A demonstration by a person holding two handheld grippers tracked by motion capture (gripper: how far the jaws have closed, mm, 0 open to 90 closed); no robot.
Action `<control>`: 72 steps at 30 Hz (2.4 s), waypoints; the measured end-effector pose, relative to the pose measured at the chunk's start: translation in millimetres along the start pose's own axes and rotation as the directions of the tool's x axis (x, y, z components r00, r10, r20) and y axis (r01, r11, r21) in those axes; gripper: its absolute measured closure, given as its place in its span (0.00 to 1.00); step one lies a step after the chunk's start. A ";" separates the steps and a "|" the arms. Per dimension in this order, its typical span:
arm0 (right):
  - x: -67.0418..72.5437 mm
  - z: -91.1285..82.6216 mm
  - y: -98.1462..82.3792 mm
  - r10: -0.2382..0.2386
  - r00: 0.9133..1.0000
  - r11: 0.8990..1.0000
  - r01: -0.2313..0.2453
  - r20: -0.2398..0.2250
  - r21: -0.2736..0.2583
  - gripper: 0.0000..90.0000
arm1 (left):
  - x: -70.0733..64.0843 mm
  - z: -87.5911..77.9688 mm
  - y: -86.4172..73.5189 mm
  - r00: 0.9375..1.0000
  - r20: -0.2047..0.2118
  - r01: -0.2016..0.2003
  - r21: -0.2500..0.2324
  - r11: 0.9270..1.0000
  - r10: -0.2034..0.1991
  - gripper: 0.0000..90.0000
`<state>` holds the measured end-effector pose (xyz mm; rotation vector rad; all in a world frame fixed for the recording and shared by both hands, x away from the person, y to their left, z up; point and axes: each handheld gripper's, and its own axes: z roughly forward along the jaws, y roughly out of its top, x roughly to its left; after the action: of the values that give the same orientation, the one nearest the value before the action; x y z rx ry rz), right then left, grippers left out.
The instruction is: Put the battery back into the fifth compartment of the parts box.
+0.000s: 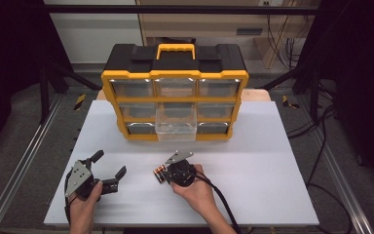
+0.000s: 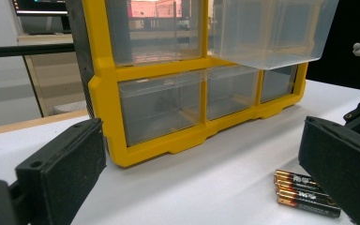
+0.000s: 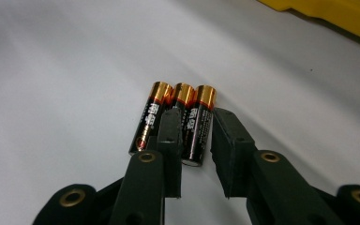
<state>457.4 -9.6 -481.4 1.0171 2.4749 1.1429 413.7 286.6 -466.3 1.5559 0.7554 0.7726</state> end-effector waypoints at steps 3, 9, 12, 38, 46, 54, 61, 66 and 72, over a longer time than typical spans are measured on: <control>-1.4 3.2 -0.1 0.005 1.000 1.000 -0.005 0.012 0.015 0.82 | 0.5 -0.1 -0.1 1.000 0.000 0.002 0.000 1.000 -0.002 0.01; -7.5 9.4 -0.9 0.020 0.999 0.999 -0.021 0.048 0.033 0.82 | 0.2 0.9 -0.2 1.000 0.004 0.002 0.003 1.000 -0.002 0.01; -7.9 11.8 -1.7 0.023 0.998 0.999 -0.025 0.057 0.031 0.84 | 0.0 1.4 -0.4 1.000 0.005 0.001 0.006 1.000 -0.001 0.01; -49.5 -145.3 -6.8 0.040 0.970 0.950 0.038 0.240 -0.311 0.85 | -1.4 1.8 -1.2 1.000 0.000 -0.006 0.020 1.000 0.006 0.01; -55.2 -180.6 34.4 0.011 0.959 0.918 0.103 0.284 -0.383 0.85 | -1.7 1.5 -1.4 1.000 -0.002 -0.008 0.022 1.000 0.008 0.01; -52.6 -184.1 81.6 -0.075 0.957 0.914 0.178 0.278 -0.364 0.85 | -1.6 1.4 -1.4 1.000 -0.002 -0.007 0.020 1.000 0.007 0.01; -56.6 -173.8 111.1 -0.119 0.966 0.932 0.189 0.231 -0.310 0.85 | -1.2 1.5 -1.4 1.000 -0.003 -0.007 0.019 1.000 0.007 0.01; -60.2 -166.5 125.0 -0.128 0.972 0.942 0.181 0.196 -0.282 0.85 | -1.3 1.5 -1.4 1.000 -0.002 -0.006 0.019 1.000 0.006 0.01; -61.4 -155.9 137.1 -0.130 0.979 0.952 0.168 0.157 -0.255 0.85 | -2.0 2.7 -1.6 1.000 0.001 -0.008 0.023 1.000 0.008 0.01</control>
<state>497.8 -79.1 -280.3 0.7898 2.1752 1.2677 414.7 283.6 -468.3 1.5807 0.7602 0.7711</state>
